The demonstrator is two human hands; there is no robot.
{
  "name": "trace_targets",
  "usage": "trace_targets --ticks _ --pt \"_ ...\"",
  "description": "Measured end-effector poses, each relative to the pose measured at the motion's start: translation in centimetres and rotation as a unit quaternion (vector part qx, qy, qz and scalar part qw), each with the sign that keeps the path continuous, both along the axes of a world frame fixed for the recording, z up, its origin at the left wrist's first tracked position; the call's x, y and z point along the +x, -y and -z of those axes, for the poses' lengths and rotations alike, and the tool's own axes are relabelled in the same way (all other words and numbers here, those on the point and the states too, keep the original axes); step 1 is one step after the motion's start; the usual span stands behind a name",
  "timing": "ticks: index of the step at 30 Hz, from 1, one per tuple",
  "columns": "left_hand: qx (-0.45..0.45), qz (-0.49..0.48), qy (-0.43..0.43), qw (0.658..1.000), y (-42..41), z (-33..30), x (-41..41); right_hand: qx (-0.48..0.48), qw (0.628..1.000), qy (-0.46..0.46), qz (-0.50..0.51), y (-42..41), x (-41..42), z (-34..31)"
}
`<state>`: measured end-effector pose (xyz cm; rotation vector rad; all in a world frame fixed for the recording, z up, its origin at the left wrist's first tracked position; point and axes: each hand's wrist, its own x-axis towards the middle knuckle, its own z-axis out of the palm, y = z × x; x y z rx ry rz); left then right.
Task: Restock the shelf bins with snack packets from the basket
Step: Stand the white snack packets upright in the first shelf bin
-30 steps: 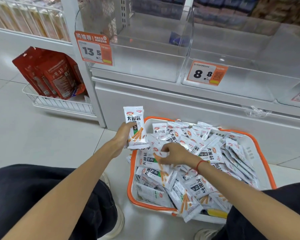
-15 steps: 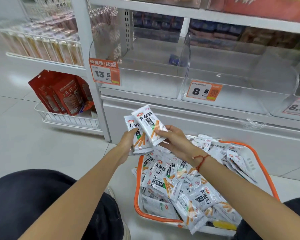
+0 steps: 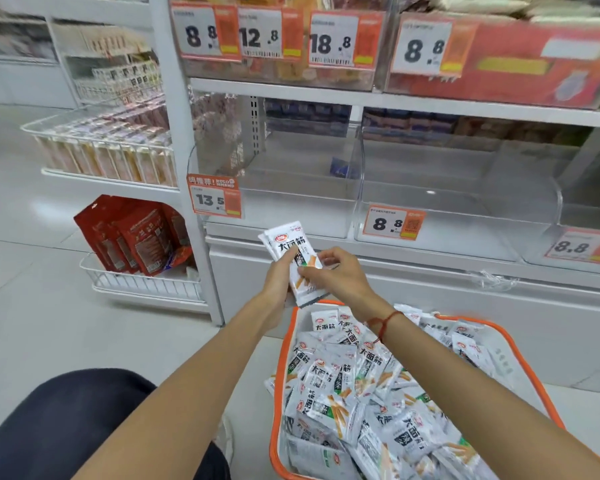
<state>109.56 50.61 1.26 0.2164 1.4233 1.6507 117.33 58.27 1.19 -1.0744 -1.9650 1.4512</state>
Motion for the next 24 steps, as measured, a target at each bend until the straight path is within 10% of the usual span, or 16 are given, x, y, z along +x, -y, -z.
trace_targets --ticks 7,24 --pt "0.008 0.001 -0.031 0.999 -1.0 -0.2 0.0 -0.121 0.985 0.028 -0.118 -1.4 0.3 -1.9" --pt "-0.046 -0.003 -0.193 0.98 -3.8 -9.1 -3.3 -0.043 0.968 0.079 -0.234 -5.3 -3.1 -10.3"
